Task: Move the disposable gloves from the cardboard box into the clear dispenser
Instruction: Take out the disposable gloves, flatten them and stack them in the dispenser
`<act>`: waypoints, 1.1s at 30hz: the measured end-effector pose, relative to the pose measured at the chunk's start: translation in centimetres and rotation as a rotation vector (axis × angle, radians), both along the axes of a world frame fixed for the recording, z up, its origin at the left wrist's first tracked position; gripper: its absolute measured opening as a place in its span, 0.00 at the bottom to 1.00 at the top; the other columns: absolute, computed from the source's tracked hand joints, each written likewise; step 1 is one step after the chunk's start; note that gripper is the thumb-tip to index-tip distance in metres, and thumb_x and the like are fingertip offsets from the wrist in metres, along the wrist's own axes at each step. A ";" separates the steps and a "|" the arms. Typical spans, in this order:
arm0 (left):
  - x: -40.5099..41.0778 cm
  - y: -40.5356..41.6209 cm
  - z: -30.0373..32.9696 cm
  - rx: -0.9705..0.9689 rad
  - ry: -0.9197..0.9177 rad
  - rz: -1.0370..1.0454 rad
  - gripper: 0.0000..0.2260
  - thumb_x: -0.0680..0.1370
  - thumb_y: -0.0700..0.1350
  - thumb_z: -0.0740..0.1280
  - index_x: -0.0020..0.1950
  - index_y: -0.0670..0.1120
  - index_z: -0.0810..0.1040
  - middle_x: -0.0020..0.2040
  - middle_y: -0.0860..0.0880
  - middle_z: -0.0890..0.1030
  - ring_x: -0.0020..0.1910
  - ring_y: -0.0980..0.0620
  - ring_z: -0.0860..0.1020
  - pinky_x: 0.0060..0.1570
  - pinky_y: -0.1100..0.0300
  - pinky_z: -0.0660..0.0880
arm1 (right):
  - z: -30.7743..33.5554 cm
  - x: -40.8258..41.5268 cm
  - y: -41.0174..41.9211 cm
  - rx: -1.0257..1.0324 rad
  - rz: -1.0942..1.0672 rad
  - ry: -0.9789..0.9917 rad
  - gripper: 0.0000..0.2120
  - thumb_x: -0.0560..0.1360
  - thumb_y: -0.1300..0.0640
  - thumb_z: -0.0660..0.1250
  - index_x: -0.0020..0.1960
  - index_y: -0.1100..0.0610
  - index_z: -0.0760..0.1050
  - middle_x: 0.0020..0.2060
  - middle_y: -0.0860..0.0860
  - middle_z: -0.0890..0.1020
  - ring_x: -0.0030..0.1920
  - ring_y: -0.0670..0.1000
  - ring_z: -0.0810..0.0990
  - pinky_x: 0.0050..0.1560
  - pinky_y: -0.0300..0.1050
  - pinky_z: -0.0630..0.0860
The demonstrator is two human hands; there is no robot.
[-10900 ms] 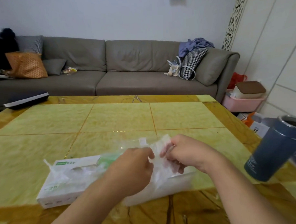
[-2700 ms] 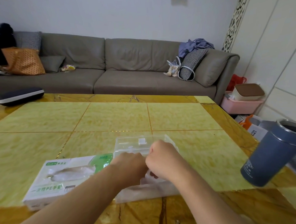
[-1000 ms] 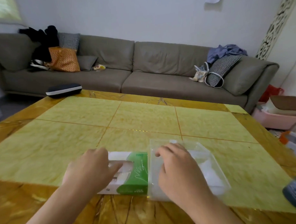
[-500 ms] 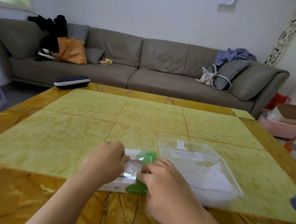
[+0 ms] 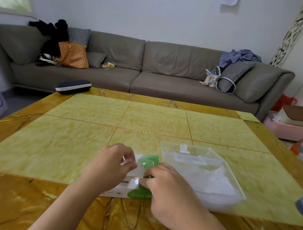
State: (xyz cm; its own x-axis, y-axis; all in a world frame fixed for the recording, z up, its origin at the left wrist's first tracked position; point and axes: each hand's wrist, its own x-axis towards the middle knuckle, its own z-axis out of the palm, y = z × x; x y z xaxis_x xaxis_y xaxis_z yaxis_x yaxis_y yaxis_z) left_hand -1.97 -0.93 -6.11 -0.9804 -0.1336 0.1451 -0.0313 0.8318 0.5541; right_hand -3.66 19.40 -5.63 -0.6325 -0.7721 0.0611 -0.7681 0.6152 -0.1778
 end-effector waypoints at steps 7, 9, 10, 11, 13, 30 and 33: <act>-0.7 0.5 -0.3 0.121 0.088 0.099 0.08 0.79 0.51 0.72 0.40 0.55 0.81 0.40 0.57 0.80 0.43 0.59 0.77 0.46 0.55 0.77 | 0.1 -0.1 -0.1 -0.025 -0.004 0.014 0.25 0.78 0.66 0.61 0.73 0.52 0.78 0.63 0.47 0.78 0.66 0.51 0.67 0.71 0.47 0.68; -0.8 0.6 -0.4 0.171 0.078 0.127 0.09 0.80 0.51 0.72 0.39 0.55 0.82 0.39 0.56 0.81 0.41 0.58 0.78 0.43 0.54 0.78 | 0.2 0.1 -0.1 -0.034 -0.005 0.014 0.25 0.79 0.65 0.61 0.74 0.52 0.77 0.64 0.47 0.77 0.67 0.51 0.67 0.72 0.46 0.67; -0.9 0.6 -0.4 0.191 0.078 0.143 0.09 0.80 0.51 0.72 0.39 0.55 0.82 0.39 0.56 0.82 0.40 0.57 0.79 0.42 0.55 0.77 | 0.3 0.1 -0.1 -0.039 -0.005 0.010 0.25 0.79 0.65 0.61 0.74 0.52 0.77 0.64 0.47 0.77 0.68 0.51 0.66 0.73 0.45 0.66; -1.0 0.5 -0.4 0.207 0.072 0.157 0.09 0.80 0.51 0.71 0.39 0.55 0.82 0.39 0.56 0.82 0.39 0.58 0.79 0.40 0.57 0.76 | 0.3 0.2 -0.1 -0.043 -0.002 0.010 0.26 0.79 0.65 0.61 0.74 0.52 0.76 0.65 0.47 0.77 0.69 0.51 0.66 0.73 0.45 0.66; -1.1 0.5 -0.4 0.217 0.062 0.173 0.09 0.80 0.51 0.71 0.40 0.55 0.83 0.39 0.55 0.83 0.34 0.60 0.78 0.35 0.61 0.72 | 0.3 0.4 -0.2 -0.042 0.004 0.019 0.26 0.78 0.66 0.61 0.74 0.52 0.77 0.65 0.47 0.77 0.68 0.52 0.66 0.73 0.45 0.65; 0.0 0.7 0.3 -0.071 -0.014 0.092 0.10 0.76 0.59 0.74 0.44 0.56 0.78 0.43 0.59 0.80 0.38 0.58 0.80 0.38 0.57 0.78 | -0.1 0.4 -0.3 -0.020 -0.015 0.034 0.21 0.76 0.65 0.61 0.64 0.53 0.83 0.53 0.48 0.77 0.59 0.52 0.69 0.65 0.45 0.71; -0.4 0.5 -0.1 -0.126 0.038 0.171 0.07 0.79 0.54 0.73 0.43 0.54 0.79 0.40 0.57 0.79 0.37 0.58 0.78 0.34 0.58 0.77 | -0.1 0.5 -0.4 -0.028 -0.020 0.043 0.21 0.76 0.65 0.60 0.63 0.53 0.83 0.53 0.47 0.78 0.59 0.52 0.69 0.64 0.44 0.70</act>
